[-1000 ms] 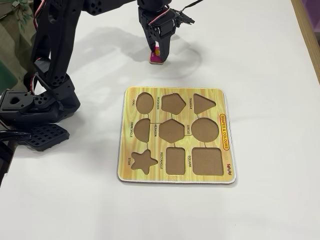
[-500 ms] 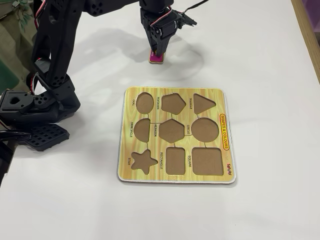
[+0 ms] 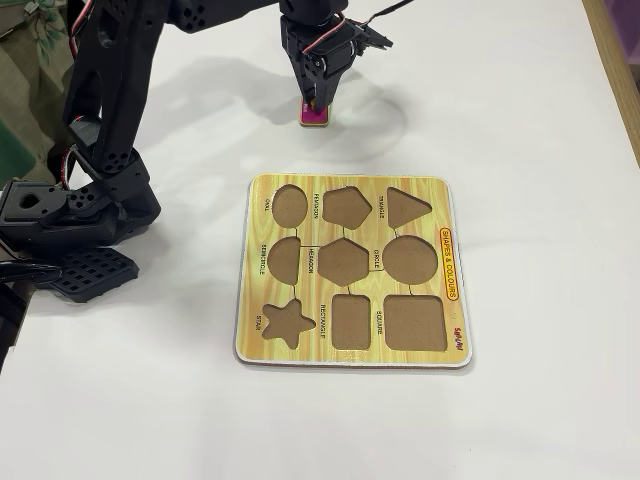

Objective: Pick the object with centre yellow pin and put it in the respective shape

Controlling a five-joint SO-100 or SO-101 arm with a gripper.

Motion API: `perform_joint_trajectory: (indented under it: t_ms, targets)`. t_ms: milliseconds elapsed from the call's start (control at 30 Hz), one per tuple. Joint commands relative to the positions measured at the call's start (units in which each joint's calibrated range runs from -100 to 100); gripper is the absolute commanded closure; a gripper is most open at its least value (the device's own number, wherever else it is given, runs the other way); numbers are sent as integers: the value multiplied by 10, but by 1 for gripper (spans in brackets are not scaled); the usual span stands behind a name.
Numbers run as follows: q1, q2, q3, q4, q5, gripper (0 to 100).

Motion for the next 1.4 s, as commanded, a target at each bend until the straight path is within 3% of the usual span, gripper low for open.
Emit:
perform_joint_trajectory:
  t_ms: [0, 267, 667, 1167, 1367]
  targets:
    - [1, -26, -12, 3, 15, 99]
    - [25, -68, -1, 3, 16, 99]
    - [55, -217, 167, -6, 9, 99]
    - [210, -397, 334, 4, 16, 99]
    - [275, -429, 342, 4, 104, 99]
